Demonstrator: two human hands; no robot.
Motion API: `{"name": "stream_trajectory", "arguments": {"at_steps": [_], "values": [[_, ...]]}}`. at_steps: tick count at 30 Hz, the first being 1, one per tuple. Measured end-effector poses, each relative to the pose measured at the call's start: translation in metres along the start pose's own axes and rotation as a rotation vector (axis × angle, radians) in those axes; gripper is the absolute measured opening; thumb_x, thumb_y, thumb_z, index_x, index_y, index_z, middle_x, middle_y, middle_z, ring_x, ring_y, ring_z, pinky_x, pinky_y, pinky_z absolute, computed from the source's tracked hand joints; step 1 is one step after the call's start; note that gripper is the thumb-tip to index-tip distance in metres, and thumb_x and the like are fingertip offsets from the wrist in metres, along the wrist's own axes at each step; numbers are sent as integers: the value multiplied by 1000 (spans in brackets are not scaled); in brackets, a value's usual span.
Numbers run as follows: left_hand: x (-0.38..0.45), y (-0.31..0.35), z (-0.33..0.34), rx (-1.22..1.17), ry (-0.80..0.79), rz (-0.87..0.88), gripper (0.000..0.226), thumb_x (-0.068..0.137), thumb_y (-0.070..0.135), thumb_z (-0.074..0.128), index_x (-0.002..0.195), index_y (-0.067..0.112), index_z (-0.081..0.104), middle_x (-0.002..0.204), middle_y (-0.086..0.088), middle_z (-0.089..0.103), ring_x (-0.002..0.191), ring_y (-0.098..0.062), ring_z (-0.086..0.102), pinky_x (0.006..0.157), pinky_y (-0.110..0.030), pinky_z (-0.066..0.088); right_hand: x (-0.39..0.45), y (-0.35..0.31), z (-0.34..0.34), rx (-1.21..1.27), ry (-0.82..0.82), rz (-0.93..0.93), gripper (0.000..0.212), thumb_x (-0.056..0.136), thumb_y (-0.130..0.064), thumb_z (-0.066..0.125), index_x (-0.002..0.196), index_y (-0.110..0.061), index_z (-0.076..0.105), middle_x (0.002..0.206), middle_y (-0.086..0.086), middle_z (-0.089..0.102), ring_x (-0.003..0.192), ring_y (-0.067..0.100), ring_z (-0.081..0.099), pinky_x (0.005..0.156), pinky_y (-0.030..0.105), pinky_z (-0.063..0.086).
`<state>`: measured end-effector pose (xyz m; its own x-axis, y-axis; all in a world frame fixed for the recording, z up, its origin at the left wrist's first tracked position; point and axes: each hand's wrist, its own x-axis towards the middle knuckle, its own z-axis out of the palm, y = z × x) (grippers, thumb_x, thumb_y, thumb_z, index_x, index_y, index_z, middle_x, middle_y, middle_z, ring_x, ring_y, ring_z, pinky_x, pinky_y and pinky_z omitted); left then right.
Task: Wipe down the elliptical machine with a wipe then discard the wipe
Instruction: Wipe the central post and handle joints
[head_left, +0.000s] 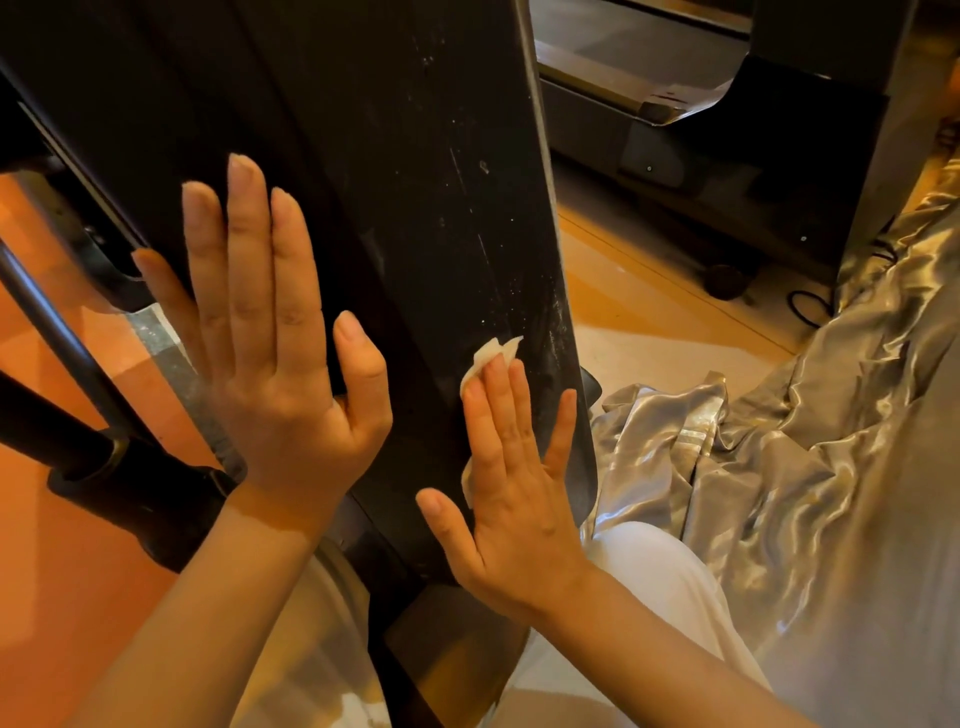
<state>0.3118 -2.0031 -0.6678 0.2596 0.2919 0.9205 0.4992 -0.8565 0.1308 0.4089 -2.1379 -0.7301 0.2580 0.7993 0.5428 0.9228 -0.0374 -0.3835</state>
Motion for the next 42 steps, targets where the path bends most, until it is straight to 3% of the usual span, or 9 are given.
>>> {"name": "stream_trajectory", "arguments": {"at_steps": [2, 4, 6, 11, 15, 21, 27, 33, 42], "values": [[-6, 3, 1, 37, 2, -4, 48, 102, 14, 37, 142, -11, 34, 145, -34, 35, 144, -31, 17, 117, -66, 13, 9, -6, -2, 12, 13, 10, 70, 101, -52, 20, 156, -15, -4, 163, 1, -8, 151, 24, 0, 118, 50, -13], [-11, 5, 0, 54, -6, -3, 49, 102, 16, 37, 144, -8, 32, 147, -29, 33, 147, -24, 10, 120, -53, 6, 4, -7, -1, 1, 5, 19, 70, 101, -52, 20, 156, -15, -4, 163, 0, -9, 151, 23, 0, 119, 50, -13], [-17, 10, -1, 55, -33, -7, 50, 102, 16, 38, 146, -6, 30, 150, -27, 31, 149, -23, 8, 121, -50, 3, -15, 1, 4, -24, -24, 39, 69, 102, -52, 21, 156, -17, -5, 164, 0, -8, 151, 22, 1, 119, 50, -11], [-48, 25, 4, 65, -109, 15, 56, 103, 18, 35, 153, 1, 15, 165, -2, 4, 152, -21, 3, 122, -48, 2, -50, 18, 11, -47, -74, 110, 68, 102, -51, 21, 156, -20, -5, 165, -1, -5, 151, 19, 2, 117, 53, -8], [-62, 35, 7, 75, -126, 1, 58, 104, 21, 31, 156, 8, 7, 165, 1, -1, 152, -21, 1, 122, -46, 2, -23, 12, 5, 56, -22, 94, 66, 103, -50, 20, 156, -20, -5, 164, -1, -6, 151, 21, 0, 117, 53, -14], [-69, 36, 8, 66, -130, 12, 57, 106, 22, 28, 157, 12, 5, 166, 3, -2, 152, -19, 0, 123, -44, 1, -8, 17, 2, 208, 17, 77, 69, 95, -27, 36, 156, -22, 5, 165, -2, 3, 151, 21, 5, 117, 54, -15], [-70, 36, 8, 64, -130, 6, 57, 106, 21, 29, 157, 13, 6, 166, 3, -1, 152, -19, 0, 123, -44, 1, -43, 39, 10, 175, -26, 207, 56, 104, -46, 13, 155, -33, -8, 164, -10, -3, 151, 17, 1, 111, 63, -3], [-72, 36, 11, 77, -115, 1, 57, 105, 21, 29, 158, 13, 6, 166, 3, 0, 152, -19, 2, 123, -44, 2, 2, 38, 3, 144, 28, 170, 60, 103, -47, 14, 156, -23, -2, 163, -11, -11, 151, 19, -3, 119, 51, -12], [-76, 32, 18, 145, -52, 28, 57, 103, 19, 30, 157, 10, 13, 166, -1, 7, 152, -22, 8, 123, -46, 6, -27, 53, 15, 162, 23, 170, 62, 104, -48, 17, 156, -23, -4, 164, -4, -7, 151, 22, 1, 122, 39, -3]]}}
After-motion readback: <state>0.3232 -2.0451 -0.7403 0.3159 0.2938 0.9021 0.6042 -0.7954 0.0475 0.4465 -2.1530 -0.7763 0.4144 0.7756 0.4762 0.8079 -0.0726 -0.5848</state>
